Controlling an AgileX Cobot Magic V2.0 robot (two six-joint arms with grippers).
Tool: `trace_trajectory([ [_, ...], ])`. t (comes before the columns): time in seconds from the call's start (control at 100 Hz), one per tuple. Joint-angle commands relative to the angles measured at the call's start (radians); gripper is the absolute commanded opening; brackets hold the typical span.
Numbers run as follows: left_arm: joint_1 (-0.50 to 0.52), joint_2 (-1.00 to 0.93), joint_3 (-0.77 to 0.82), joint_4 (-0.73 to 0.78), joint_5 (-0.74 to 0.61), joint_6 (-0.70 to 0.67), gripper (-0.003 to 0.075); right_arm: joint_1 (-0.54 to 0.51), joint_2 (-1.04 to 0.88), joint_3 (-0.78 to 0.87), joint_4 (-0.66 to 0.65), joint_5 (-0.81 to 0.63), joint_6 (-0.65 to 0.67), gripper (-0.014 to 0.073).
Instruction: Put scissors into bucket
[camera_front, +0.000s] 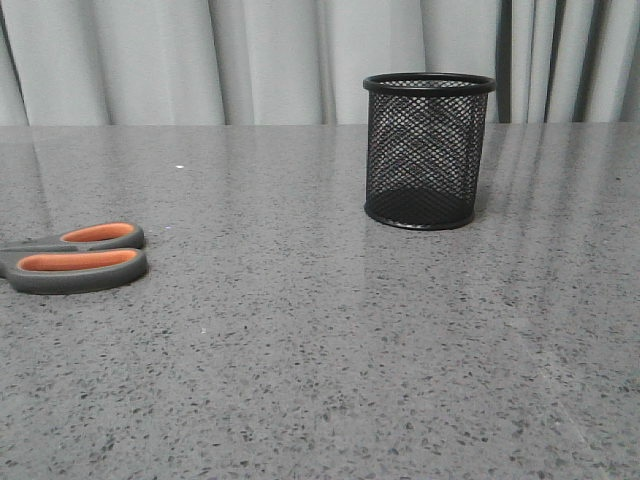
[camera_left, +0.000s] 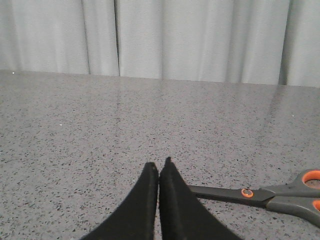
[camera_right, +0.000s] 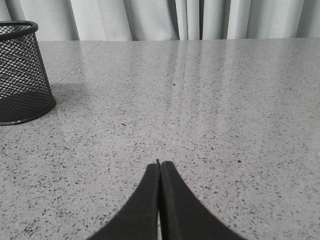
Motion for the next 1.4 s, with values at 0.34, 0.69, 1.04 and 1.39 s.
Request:
trace_trajectory([
  [0.34, -0.001, -0.025, 0.029, -0.006, -0.073, -0.012, -0.0021, -0.008, -0.023, 0.017, -0.012, -0.073, -0.005, -0.0071],
  [0.69, -0.001, -0.025, 0.029, -0.006, -0.073, -0.012, -0.0021, -0.008, -0.023, 0.017, -0.012, -0.086, -0.005, -0.0071],
  [1.04, -0.001, -0.025, 0.029, -0.006, -0.073, -0.012, -0.0021, -0.008, -0.023, 0.017, -0.012, -0.094, -0.005, -0.0071],
  [1.39, -0.001, -0.025, 0.029, -0.006, -0.073, -0.012, -0.0021, -0.008, -0.023, 0.017, -0.006, -0.103, -0.005, -0.0071],
])
